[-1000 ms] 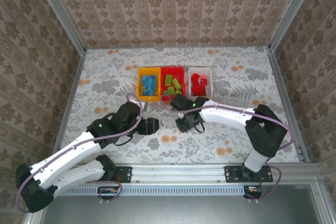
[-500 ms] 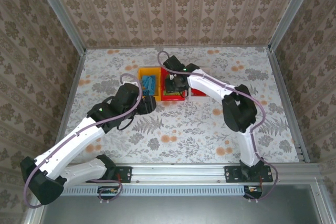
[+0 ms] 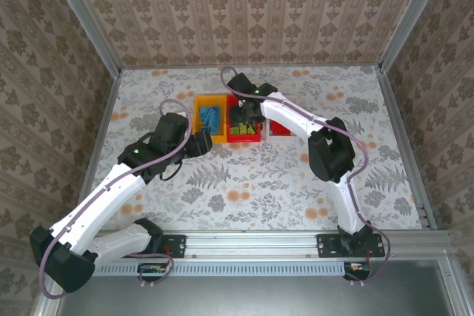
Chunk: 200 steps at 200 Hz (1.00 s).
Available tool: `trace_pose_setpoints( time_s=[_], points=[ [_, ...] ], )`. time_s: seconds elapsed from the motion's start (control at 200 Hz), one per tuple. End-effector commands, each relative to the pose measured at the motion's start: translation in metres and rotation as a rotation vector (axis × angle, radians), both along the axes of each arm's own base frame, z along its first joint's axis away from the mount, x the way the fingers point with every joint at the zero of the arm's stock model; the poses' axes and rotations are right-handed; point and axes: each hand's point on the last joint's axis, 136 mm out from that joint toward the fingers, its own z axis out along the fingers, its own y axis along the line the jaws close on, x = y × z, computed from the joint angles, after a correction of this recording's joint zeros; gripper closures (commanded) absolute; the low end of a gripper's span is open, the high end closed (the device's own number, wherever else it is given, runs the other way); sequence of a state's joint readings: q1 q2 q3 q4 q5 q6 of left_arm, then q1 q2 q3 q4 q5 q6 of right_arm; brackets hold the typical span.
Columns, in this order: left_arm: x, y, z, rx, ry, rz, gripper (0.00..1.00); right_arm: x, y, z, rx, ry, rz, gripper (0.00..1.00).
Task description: Sort the legos into containers by color
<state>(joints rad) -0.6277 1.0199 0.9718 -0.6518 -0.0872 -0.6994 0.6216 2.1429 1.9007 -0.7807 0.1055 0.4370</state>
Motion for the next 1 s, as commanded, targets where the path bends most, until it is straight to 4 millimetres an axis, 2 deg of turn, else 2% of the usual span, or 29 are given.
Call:
trace_pose_setpoints(
  time_s=[0.0,0.11,0.115,0.13,0.155,0.165,0.175,0.185,0.23,0.3,0.405,0.475,0.525,0.575,0.605,0.69,0.795,0.915,0.995],
  points=[
    [0.006,0.009,0.007,-0.018,0.022,0.018,0.28,-0.008,-0.021,0.064,0.009,-0.155,0.001,0.32],
    [0.015,0.026,-0.004,-0.016,0.095,0.076,0.28,-0.027,-0.044,0.08,0.021,-0.214,0.008,0.27],
    [0.015,0.027,-0.005,-0.015,0.099,0.079,0.28,-0.028,-0.045,0.081,0.023,-0.215,0.007,0.23],
    [0.018,0.034,-0.006,-0.016,0.109,0.101,0.28,-0.031,-0.049,0.082,0.028,-0.221,0.006,0.05],
    [0.021,0.04,-0.008,-0.019,0.122,0.12,0.27,-0.037,-0.055,0.083,0.041,-0.228,0.005,0.01],
    [0.022,0.042,-0.009,-0.018,0.128,0.127,0.22,-0.04,-0.059,0.084,0.045,-0.23,0.003,0.0],
    [0.023,0.045,-0.01,-0.02,0.134,0.133,0.08,-0.041,-0.061,0.084,0.05,-0.234,0.0,0.0],
    [0.023,0.046,-0.011,-0.021,0.141,0.136,0.02,-0.043,-0.066,0.085,0.054,-0.238,-0.007,0.0],
    [0.027,0.056,-0.015,-0.039,0.167,0.164,0.0,-0.053,-0.083,0.083,0.07,-0.245,-0.037,0.0],
    [0.033,0.072,-0.02,-0.077,0.197,0.216,0.0,-0.066,-0.125,0.081,0.067,-0.25,-0.151,0.01],
    [0.043,0.094,-0.012,-0.093,0.118,0.248,0.0,-0.087,-0.199,0.084,0.022,-0.303,-0.367,0.0],
    [0.041,0.126,-0.015,0.027,0.104,0.358,0.0,-0.105,-0.255,0.086,-0.089,-0.393,-0.548,0.0],
    [0.035,0.156,-0.018,0.151,0.109,0.484,0.0,-0.112,-0.286,0.086,-0.125,-0.464,-0.633,0.0],
    [0.028,0.184,-0.021,0.275,0.087,0.606,0.0,-0.117,-0.306,0.08,-0.149,-0.529,-0.652,0.01],
    [0.03,0.192,-0.024,0.324,0.051,0.614,0.0,-0.12,-0.316,0.074,-0.159,-0.564,-0.656,0.0],
    [0.036,0.203,-0.028,0.447,-0.082,0.571,0.0,-0.126,-0.334,0.06,-0.179,-0.63,-0.687,0.0],
    [0.041,0.211,-0.046,0.576,-0.159,0.507,0.0,-0.117,-0.333,0.039,-0.216,-0.644,-0.632,0.0],
    [0.062,0.188,-0.071,0.585,-0.246,0.309,0.0,-0.099,-0.323,0.014,-0.211,-0.693,-0.563,0.0],
    [0.076,0.184,-0.085,0.569,-0.276,0.29,0.0,-0.084,-0.318,0.003,-0.218,-0.665,-0.523,0.0]
  ],
)
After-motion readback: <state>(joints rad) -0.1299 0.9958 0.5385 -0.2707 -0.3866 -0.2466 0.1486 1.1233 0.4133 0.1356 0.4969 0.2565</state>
